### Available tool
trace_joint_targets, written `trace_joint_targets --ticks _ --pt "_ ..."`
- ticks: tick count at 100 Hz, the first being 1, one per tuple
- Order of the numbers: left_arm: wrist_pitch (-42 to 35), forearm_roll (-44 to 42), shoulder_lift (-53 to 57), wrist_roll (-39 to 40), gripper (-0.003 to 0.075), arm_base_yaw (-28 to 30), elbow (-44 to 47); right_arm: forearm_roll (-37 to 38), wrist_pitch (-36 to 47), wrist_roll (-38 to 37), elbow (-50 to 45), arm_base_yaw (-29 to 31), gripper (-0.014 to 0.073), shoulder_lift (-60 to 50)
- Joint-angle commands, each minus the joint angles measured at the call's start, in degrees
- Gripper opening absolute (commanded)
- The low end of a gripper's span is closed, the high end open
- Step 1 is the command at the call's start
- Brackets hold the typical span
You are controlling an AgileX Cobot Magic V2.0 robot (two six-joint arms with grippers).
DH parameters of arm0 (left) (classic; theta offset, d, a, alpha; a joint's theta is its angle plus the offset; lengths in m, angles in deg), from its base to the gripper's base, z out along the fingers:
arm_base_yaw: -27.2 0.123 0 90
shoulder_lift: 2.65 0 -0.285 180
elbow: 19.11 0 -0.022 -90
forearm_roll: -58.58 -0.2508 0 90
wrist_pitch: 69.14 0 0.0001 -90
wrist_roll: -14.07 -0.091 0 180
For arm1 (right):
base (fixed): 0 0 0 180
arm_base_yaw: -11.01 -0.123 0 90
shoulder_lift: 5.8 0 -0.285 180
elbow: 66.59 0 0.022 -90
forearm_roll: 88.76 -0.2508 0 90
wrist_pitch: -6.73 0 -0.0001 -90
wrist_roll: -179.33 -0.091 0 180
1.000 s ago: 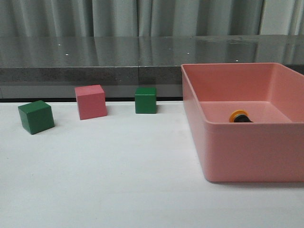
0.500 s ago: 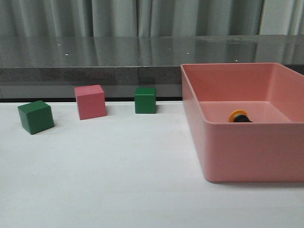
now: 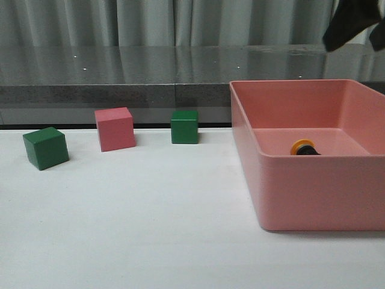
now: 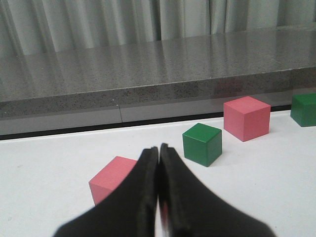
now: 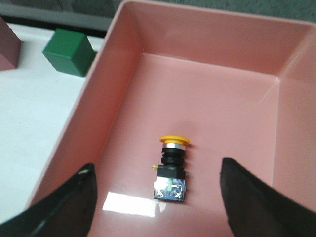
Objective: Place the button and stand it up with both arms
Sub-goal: 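Lower the right gripper into the pink bin onto the yellow button, then close the right gripper on the button body and lift it out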
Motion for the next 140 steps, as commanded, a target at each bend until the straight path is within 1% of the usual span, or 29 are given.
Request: trace_joint_targets --ticks 1,12,37,62,67,70,75,77,80,81,82,84,87,91,93,94,96,99,104,113,125,133,140 --pt "-4.68 0.54 1.85 0.52 -0.0020 0.20 2.57 -0.37 4.00 0.98 2.10 -0.05 0.0601 2.48" --pt "-4.68 0.54 1.85 0.52 -0.0020 0.20 2.57 -0.37 4.52 0.98 2.10 -0.05 0.0598 7.55" --pt "-4.68 0.54 1.85 0.52 -0.0020 0.20 2.57 -0.37 10.10 1.02 2.10 -0.24 0.0598 16.28" --pt "-4.68 0.54 1.85 0.52 -0.0020 0.20 2.57 -0.37 10.51 1.03 2.10 -0.24 0.0598 23.04" --pt "-4.68 0.54 1.85 0.52 -0.0020 0.20 2.57 -0.37 10.58 1.03 2.10 -0.24 0.0582 23.86" --pt "-4.68 0.54 1.85 0.52 -0.0020 0.20 2.57 -0.37 10.58 1.03 2.10 -0.24 0.0559 24.11" --pt "-4.68 0.54 1.85 0.52 -0.0020 0.20 2.57 -0.37 10.40 1.03 2.10 -0.24 0.0490 24.25" --pt "-4.68 0.54 1.85 0.52 -0.0020 0.20 2.57 -0.37 10.32 1.03 2.10 -0.24 0.0434 24.17" --pt "-4.68 0.54 1.85 0.52 -0.0020 0.20 2.57 -0.37 10.32 1.03 2.10 -0.24 0.0385 24.05" --pt "-4.68 0.54 1.85 0.52 -0.0020 0.20 2.57 -0.37 10.32 1.03 2.10 -0.24 0.0332 23.95" --pt "-4.68 0.54 1.85 0.52 -0.0020 0.20 2.57 -0.37 10.26 1.03 2.10 -0.24 0.0332 23.88" --pt "-4.68 0.54 1.85 0.52 -0.0020 0.20 2.57 -0.37 10.27 1.03 2.10 -0.24 0.0258 23.65" --pt "-4.68 0.54 1.85 0.52 -0.0020 0.20 2.57 -0.37 10.11 1.03 2.10 -0.24 0.0204 23.45" --pt "-4.68 0.54 1.85 0.52 -0.0020 0.20 2.57 -0.37 9.85 1.03 2.10 -0.24 0.0091 22.75" --pt "-4.68 0.54 1.85 0.52 -0.0020 0.20 2.57 -0.37 9.55 1.03 2.10 -0.24 0.0052 22.54" --pt "-4.68 0.54 1.85 0.52 -0.0020 0.20 2.57 -0.37 9.48 1.03 2.10 -0.24 0.0052 22.42" --pt "-4.68 0.54 1.85 0.52 -0.0020 0.20 2.57 -0.37 9.19 1.03 2.16 -0.24 0.0011 21.73" --pt "-4.68 0.54 1.85 0.52 -0.0020 0.20 2.57 -0.37 8.51 1.03 2.23 -0.24 -0.0017 21.27" --pt "-4.68 0.54 1.85 0.52 -0.0019 0.20 2.57 -0.37 6.20 1.03 3.11 -0.24 -0.0041 19.48" --pt "-4.68 0.54 1.85 0.52 -0.0020 0.20 2.57 -0.37 2.46 1.03 5.45 -0.62 -0.0040 16.13" --pt "-4.68 0.54 1.85 0.52 -0.0020 0.20 2.57 -0.37 -2.34 1.42 11.10 -2.39 -0.0040 11.89" --pt "-4.68 0.54 1.85 0.52 -0.0020 0.20 2.57 -0.37 -6.12 5.42 15.56 -4.97 -0.0040 10.73" --pt "-4.68 0.54 1.85 0.52 -0.0020 0.20 2.57 -0.37 -9.80 12.27 20.06 -7.87 -0.0040 11.08"
